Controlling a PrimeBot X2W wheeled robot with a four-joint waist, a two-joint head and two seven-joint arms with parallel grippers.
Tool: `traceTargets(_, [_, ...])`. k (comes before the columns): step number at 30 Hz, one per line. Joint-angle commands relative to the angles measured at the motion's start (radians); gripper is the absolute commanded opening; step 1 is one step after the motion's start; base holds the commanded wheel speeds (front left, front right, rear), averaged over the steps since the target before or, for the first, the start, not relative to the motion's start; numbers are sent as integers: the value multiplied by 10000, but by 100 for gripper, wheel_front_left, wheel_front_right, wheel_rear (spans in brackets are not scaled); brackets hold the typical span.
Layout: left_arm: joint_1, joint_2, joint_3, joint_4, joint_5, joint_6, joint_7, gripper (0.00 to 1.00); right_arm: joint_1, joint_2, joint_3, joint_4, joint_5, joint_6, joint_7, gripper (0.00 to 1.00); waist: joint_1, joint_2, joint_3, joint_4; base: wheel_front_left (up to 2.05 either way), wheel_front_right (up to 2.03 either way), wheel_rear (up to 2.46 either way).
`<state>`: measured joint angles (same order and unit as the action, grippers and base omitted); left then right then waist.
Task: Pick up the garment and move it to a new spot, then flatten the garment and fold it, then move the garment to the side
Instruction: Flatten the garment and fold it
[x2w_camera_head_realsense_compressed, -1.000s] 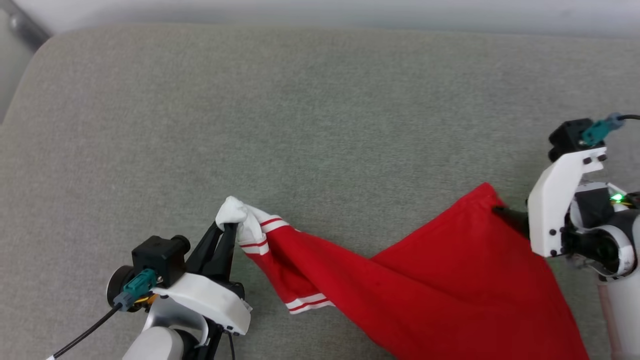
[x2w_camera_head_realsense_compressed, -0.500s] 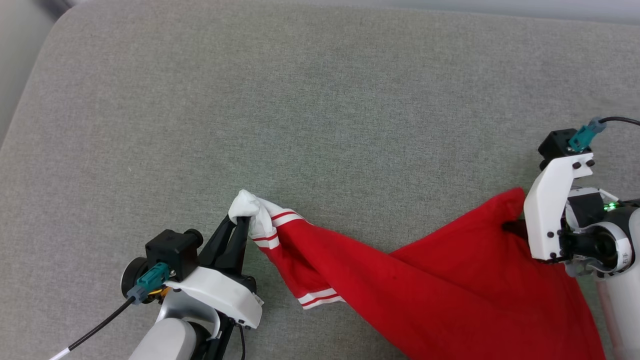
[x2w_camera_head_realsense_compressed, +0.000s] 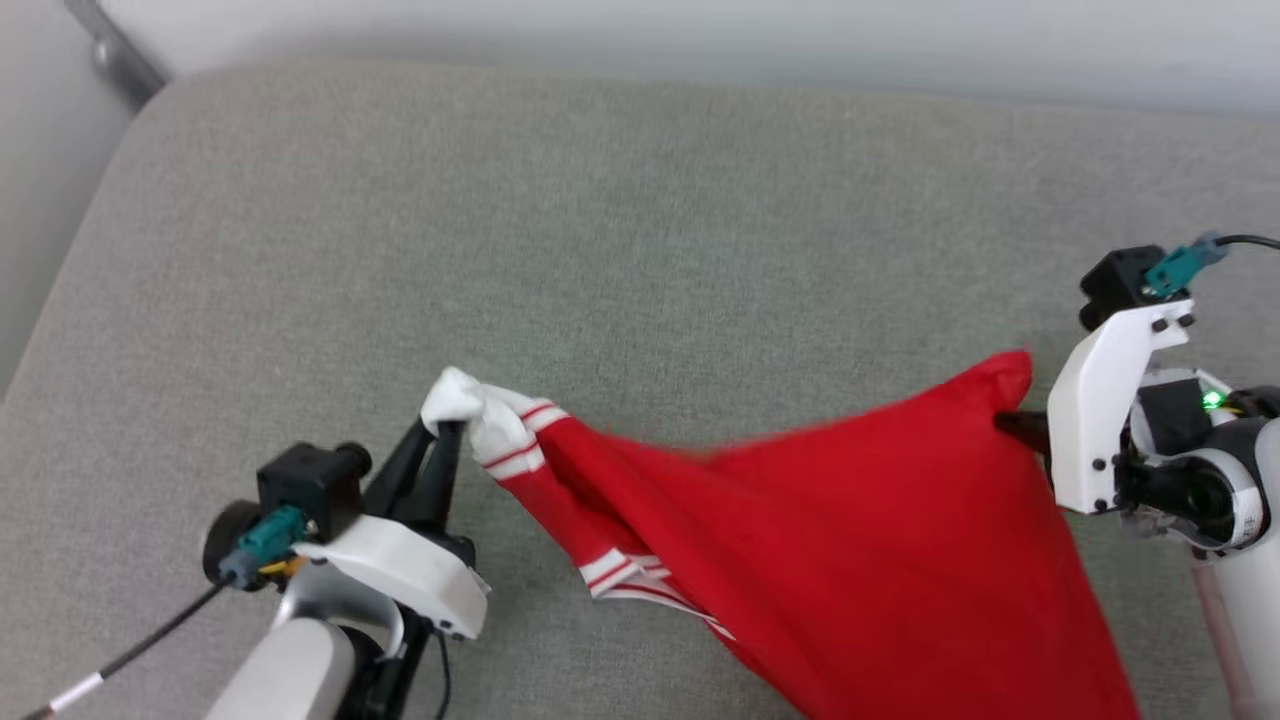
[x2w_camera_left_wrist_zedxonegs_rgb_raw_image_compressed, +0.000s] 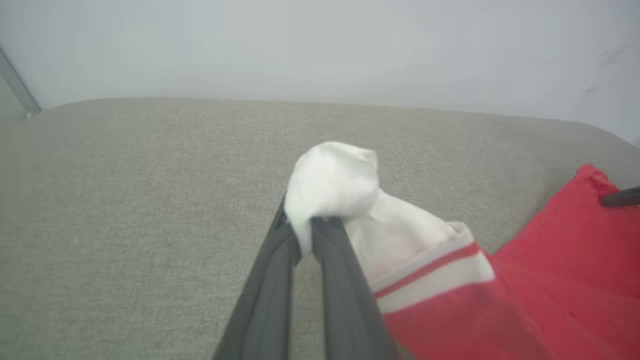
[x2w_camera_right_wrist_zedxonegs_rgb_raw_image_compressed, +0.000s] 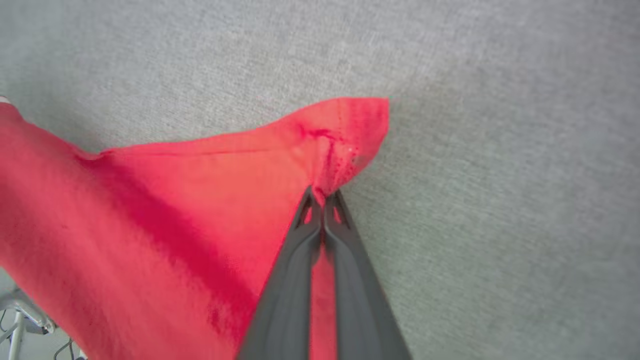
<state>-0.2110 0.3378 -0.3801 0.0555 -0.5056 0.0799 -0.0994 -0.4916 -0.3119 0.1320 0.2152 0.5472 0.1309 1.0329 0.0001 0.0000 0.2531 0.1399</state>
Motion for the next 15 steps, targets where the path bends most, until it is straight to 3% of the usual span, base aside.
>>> traceTargets(1, [-290, 157, 101, -20, 5, -29, 74, 0, -127, -73, -43, -69, -30, -4, -316, 0, -1, 0, -621, -211, 0, 0, 0])
traceTargets(10, [-2158, 682, 250, 697, 108, -389, 804, 0, -638, -270, -453, 158, -655, -4, -1585, 0, -1, 0, -1875, -706, 0, 0, 0])
traceTargets(15, [-3958, 549, 299, 1731, 182, -544, 1107, 0, -1434, -324, -784, 441, -1041, -5, -2255, 0, -1, 0, -2055, -953, 0, 0, 0])
